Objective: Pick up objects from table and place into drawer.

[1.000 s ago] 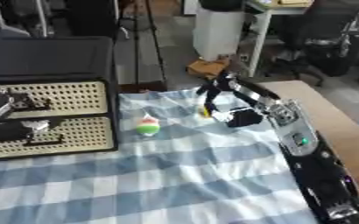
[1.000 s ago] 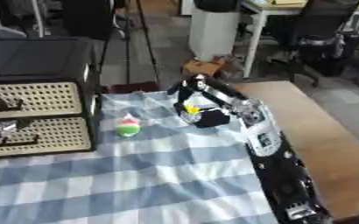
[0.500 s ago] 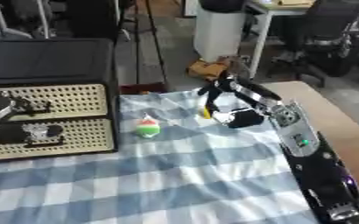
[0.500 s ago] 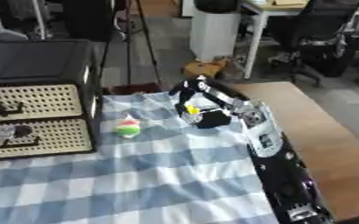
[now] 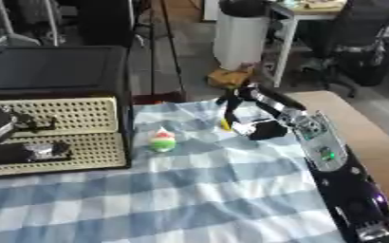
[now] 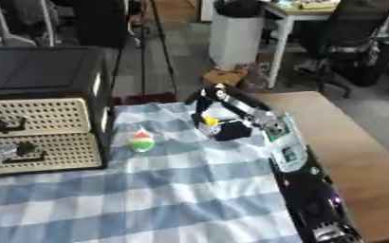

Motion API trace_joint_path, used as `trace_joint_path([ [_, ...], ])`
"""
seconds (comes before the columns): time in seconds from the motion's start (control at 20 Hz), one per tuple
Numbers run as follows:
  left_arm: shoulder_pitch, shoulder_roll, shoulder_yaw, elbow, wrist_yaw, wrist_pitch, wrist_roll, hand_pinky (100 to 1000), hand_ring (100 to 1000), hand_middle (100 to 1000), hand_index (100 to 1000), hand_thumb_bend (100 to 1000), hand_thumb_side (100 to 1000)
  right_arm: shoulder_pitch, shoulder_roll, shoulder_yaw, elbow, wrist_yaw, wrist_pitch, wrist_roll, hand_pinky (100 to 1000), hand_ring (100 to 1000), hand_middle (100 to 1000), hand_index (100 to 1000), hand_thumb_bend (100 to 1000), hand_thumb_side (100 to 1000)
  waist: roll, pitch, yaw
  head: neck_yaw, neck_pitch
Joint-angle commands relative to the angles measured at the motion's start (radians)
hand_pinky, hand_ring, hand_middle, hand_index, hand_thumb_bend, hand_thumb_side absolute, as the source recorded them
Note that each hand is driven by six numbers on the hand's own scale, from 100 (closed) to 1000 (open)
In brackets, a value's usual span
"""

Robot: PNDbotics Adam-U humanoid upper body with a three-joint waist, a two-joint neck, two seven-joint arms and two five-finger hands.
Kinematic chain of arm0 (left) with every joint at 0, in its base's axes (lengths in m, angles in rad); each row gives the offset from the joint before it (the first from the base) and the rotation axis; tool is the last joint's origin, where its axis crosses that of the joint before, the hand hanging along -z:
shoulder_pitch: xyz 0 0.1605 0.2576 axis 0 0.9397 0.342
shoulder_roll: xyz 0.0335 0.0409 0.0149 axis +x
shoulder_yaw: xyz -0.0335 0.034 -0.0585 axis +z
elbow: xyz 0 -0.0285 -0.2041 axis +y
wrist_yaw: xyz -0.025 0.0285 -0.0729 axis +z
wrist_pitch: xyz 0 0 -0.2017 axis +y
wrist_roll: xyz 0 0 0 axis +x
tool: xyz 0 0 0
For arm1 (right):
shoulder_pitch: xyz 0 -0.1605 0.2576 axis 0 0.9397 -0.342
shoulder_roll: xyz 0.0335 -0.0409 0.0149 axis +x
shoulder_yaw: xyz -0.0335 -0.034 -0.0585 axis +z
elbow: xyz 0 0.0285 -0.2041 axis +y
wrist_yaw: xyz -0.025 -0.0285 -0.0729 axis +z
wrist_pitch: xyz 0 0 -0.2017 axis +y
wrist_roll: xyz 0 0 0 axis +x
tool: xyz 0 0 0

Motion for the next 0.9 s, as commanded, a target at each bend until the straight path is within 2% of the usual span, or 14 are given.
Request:
trace_joint_path([
  [0.05,0.086,0.01,-0.043,-0.008,0.01,0.022,-0.03,100,100,100,304,761,1000,-0.011,-0.016,-0.009,-0.024,-0.012,-0.003,0.006,675,623,495,781,100,307,-0.005,-0.002,0.009,0.006,0.008],
  [0.5,0.17,0.023,-0.051,-0.205,0.027,0.077,-0.071,100,100,100,308,717,1000,0.0,-0.019,-0.011,-0.02,-0.011,-0.003,0.003,675,623,496,782,100,302,-0.005,-0.018,0.025,0.008,0.02],
  [0.9,0.258,0.042,-0.041,-0.426,0.054,0.098,-0.111,100,100,100,310,675,1000,0.01,-0.023,-0.013,-0.018,-0.008,-0.002,0.002,676,624,495,782,100,302,-0.001,-0.028,0.037,-0.008,0.022],
])
